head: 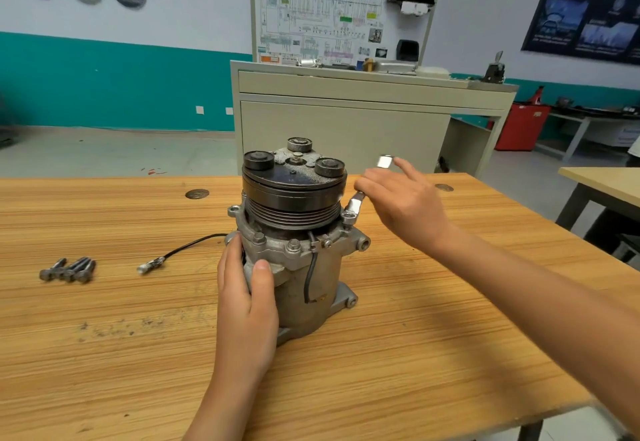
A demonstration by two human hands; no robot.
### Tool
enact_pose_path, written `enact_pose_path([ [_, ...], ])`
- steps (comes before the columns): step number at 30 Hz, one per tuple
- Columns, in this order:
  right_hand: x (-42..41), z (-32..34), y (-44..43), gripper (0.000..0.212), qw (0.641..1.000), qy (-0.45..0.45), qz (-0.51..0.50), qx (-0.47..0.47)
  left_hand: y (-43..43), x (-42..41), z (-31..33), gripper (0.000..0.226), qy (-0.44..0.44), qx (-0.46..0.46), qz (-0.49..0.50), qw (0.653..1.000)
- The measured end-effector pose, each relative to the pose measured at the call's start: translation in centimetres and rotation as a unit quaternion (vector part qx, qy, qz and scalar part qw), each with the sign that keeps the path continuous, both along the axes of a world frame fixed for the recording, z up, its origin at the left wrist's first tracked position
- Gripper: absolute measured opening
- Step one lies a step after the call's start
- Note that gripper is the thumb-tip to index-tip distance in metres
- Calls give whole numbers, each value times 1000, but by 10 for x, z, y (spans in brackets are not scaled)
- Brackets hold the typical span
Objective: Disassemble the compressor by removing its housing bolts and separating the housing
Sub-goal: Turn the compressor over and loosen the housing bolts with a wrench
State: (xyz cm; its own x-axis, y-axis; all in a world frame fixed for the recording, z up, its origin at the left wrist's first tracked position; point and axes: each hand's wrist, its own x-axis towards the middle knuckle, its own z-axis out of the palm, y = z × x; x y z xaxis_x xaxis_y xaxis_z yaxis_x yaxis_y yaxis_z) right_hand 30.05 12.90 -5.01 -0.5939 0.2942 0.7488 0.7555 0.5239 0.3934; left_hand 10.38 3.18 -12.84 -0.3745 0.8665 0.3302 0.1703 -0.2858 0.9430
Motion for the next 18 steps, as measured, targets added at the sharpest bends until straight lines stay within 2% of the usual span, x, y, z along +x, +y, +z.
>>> enact_pose_path([
  [3, -15, -16, 6, 14, 997, 79, 17, -16, 1, -1, 0, 69, 8, 5, 0, 1000],
  [5, -13, -17, -3, 14, 985, 165, 29, -48, 1, -1, -1, 69, 8, 7, 3, 1000],
  [8, -2, 1, -35, 29, 913, 385, 43, -130, 2, 0, -1, 69, 4, 4, 7, 1000],
  [9, 2, 7, -49, 35, 905, 401, 39, -135, 2, 1, -1, 69, 3, 4, 7, 1000],
  [11, 7, 16, -79, 41, 941, 309, -24, -138, 2, 1, -2, 70, 3, 2, 8, 1000],
  [13, 6, 21, -108, 45, 962, 149, -138, -184, 2, 1, -2, 70, 2, 2, 7, 1000],
  [15, 2, 21, -123, 50, 938, 35, -237, -249, 1, 1, -2, 70, 2, 4, 6, 1000],
  [18, -10, 17, -126, 61, 919, -27, -283, -274, 1, 1, -1, 70, 4, 6, 6, 1000],
])
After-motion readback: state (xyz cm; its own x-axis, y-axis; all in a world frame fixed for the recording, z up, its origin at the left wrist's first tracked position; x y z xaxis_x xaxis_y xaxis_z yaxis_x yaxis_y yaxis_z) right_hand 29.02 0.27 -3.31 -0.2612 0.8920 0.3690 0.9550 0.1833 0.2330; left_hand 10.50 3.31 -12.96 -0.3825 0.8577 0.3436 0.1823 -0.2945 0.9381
